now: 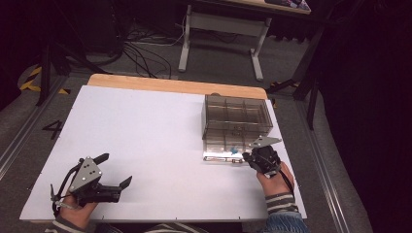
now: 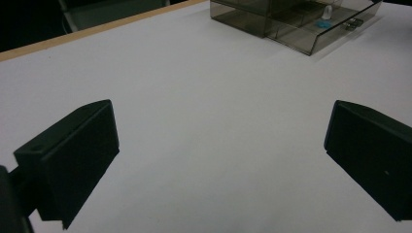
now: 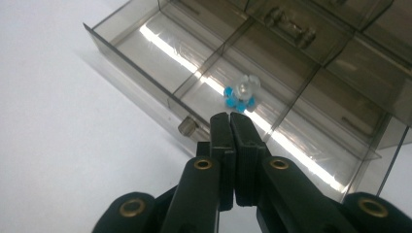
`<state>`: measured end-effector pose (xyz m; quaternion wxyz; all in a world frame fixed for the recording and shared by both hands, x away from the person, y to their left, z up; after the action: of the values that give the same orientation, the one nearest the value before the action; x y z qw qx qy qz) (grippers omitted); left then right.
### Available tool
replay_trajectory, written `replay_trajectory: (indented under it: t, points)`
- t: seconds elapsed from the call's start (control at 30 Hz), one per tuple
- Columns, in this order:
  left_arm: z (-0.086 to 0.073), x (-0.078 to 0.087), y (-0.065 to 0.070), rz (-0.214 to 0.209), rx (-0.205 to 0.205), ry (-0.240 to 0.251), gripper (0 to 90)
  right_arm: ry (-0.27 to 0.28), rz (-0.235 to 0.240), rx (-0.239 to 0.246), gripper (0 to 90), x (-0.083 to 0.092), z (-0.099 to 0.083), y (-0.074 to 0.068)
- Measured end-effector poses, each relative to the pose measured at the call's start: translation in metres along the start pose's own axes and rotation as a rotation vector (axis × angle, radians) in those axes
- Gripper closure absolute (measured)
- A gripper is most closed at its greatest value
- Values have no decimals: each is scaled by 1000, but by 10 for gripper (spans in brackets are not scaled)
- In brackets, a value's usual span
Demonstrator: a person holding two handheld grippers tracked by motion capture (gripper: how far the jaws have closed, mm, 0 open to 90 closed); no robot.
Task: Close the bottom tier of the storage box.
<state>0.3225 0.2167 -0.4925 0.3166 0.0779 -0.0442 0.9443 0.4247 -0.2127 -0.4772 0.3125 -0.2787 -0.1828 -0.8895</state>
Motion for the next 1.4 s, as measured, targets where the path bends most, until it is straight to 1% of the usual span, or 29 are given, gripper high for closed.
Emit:
replay_trajectory:
  t: [0.13,0.33,0.5,0.63,0.87,1.17,1.27,1.4]
  points:
    - [0,0,0,-1,0,-1,0,-19,2,-3,890,0,-6,1]
    - [0,0,0,-1,1,0,0,-60,9,-9,889,-5,-15,3]
    - [0,0,0,2,4,1,0,-78,14,-12,890,-8,-19,4]
    - [0,0,0,0,1,0,0,-104,13,-8,889,-11,-23,4]
    - [0,0,0,1,1,0,0,-132,18,-18,890,-17,-30,7]
    - [0,0,0,0,-3,-2,0,-142,24,-23,892,-21,-33,7]
    - [0,0,0,0,-4,-2,0,-147,19,-17,893,-23,-34,6]
    - [0,0,1,-1,2,-4,0,-147,19,-18,893,-23,-34,6]
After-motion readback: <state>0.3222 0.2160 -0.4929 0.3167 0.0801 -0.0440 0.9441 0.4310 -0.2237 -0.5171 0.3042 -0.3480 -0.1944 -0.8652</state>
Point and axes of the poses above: each handheld gripper's, and its own axes: x roughly backward along the jaws, z roughly out of its top, y roughly to its right, the point moved 6 cm from there along -x, roughly forward along the jaws, and after that the axes turned 13 degrees about y, right-handed, at the moved point
